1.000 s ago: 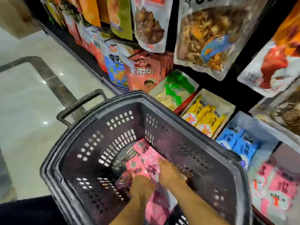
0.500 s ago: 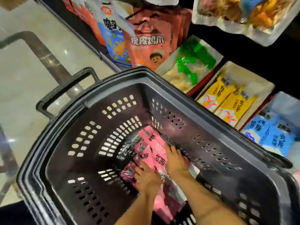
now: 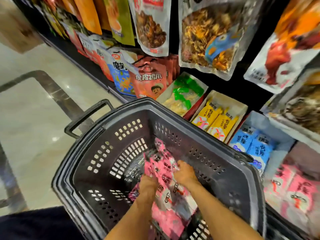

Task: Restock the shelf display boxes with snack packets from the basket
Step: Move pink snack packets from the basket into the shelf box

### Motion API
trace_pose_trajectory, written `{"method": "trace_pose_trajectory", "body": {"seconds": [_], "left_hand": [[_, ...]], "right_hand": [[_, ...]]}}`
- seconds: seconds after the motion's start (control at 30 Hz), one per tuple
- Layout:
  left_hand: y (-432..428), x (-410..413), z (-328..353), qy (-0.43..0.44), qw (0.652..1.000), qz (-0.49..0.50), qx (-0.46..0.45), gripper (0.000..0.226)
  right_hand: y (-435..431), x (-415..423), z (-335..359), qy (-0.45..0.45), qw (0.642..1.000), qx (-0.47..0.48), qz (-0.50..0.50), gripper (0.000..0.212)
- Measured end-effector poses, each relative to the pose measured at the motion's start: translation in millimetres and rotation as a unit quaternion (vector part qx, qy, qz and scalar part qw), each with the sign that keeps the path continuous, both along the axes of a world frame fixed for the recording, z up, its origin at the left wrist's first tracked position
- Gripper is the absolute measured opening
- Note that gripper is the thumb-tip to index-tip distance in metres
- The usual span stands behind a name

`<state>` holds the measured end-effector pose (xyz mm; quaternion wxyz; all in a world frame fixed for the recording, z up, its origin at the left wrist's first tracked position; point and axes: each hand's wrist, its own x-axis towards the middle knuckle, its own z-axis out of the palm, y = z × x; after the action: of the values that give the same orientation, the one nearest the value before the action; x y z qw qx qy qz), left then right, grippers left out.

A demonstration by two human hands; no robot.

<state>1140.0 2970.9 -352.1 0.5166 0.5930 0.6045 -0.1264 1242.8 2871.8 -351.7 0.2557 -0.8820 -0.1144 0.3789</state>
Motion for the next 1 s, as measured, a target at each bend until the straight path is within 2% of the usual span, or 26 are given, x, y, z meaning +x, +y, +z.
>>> {"method": "trace_pose_trajectory", "body": {"seconds": [0.1,0.2,0.27,0.33,0.4,0.43,0.53,0.7,0.83,0.93,1.0], "left_hand": [[6.3,-5.3,32.2,-0.072,0.997,0.04,-0.004,0.027],[20.5,-10.2,42.4,-0.151,0.985,0.08,-0.017,0.051],[26.0,-14.4,55.5,-0.2,0.974,0.099,-0.025,0.051],[7.6,-20.8,127.0,-0.241,0.967,0.082,-0.003,0.04],[-6.6,-26.4,166.7,-0.279,0.958,0.06,0.0,0.012],[-15.0,-28.2,182.3,-0.291,0.956,0.046,0.004,0.009],[-40.4,-28.3,208.7,-0.34,0.94,-0.006,-0.016,0.024],[-104.6,-8.6,231.1,-0.37,0.923,-0.1,-0.035,0.038],[-168.6,22.3,228.3,-0.364,0.915,-0.166,-0.048,0.036],[-216.0,48.9,217.0,-0.337,0.915,-0.211,-0.065,0.037],[-243.1,63.9,209.0,-0.332,0.913,-0.225,-0.069,0.038]], "right_hand": [[-6.8,-4.0,36.9,0.032,0.994,0.098,-0.03,0.028],[-21.1,-10.4,76.8,0.038,0.983,0.172,-0.056,0.019],[-32.2,-15.0,105.4,0.051,0.974,0.204,-0.085,0.023],[-45.0,-18.3,131.7,0.068,0.962,0.237,-0.118,0.024],[-58.4,-23.1,155.9,0.081,0.947,0.273,-0.149,0.023],[-66.3,-25.8,166.9,0.075,0.942,0.286,-0.16,0.024],[-95.5,-33.3,192.9,0.041,0.923,0.332,-0.191,0.019],[-170.7,-40.6,223.1,-0.01,0.899,0.352,-0.259,0.036],[-238.0,-42.8,213.9,-0.033,0.878,0.325,-0.349,0.038],[-277.5,-37.4,206.2,-0.014,0.856,0.31,-0.413,0.037],[-298.2,-31.4,195.1,-0.003,0.836,0.305,-0.456,0.053]]}}
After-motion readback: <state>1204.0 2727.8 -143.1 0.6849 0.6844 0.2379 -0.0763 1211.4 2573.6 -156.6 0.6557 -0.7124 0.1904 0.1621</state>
